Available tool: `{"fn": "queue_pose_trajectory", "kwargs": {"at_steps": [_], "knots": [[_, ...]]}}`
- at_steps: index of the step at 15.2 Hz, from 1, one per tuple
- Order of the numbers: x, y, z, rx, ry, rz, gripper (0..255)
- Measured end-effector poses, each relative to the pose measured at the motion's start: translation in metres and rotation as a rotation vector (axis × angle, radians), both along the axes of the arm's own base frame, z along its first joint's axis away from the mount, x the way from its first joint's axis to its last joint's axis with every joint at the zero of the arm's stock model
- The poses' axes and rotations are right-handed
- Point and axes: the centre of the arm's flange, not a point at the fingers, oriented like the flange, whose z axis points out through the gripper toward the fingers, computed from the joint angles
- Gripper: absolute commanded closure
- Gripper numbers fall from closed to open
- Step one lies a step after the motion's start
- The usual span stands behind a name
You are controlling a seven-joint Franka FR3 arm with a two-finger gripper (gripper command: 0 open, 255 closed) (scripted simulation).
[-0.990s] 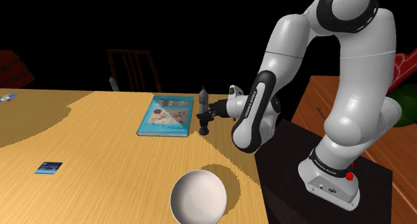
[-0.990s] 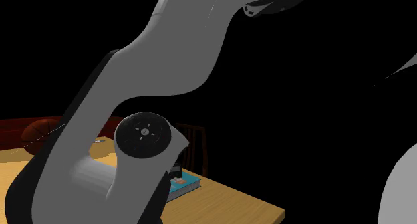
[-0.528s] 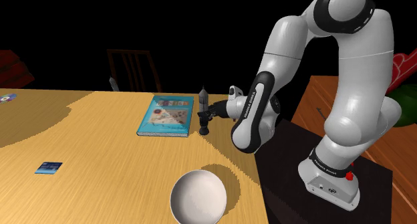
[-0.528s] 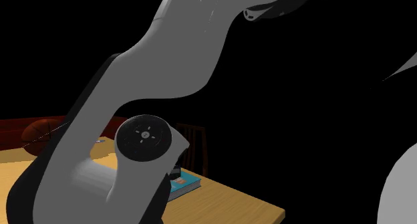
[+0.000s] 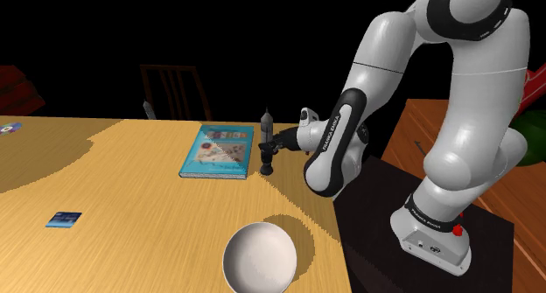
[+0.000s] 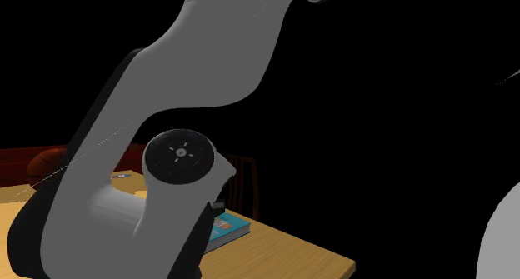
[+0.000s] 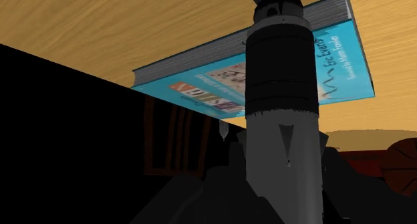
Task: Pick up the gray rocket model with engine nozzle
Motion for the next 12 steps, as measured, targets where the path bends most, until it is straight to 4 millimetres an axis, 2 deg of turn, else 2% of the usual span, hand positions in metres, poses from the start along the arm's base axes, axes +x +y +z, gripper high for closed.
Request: {"fn": "queue_pose_trajectory", "kwargs": {"at_steps": [12], "knots": [[0.0,0.0,0.061,0.0,-0.001,0.001,255]]}}
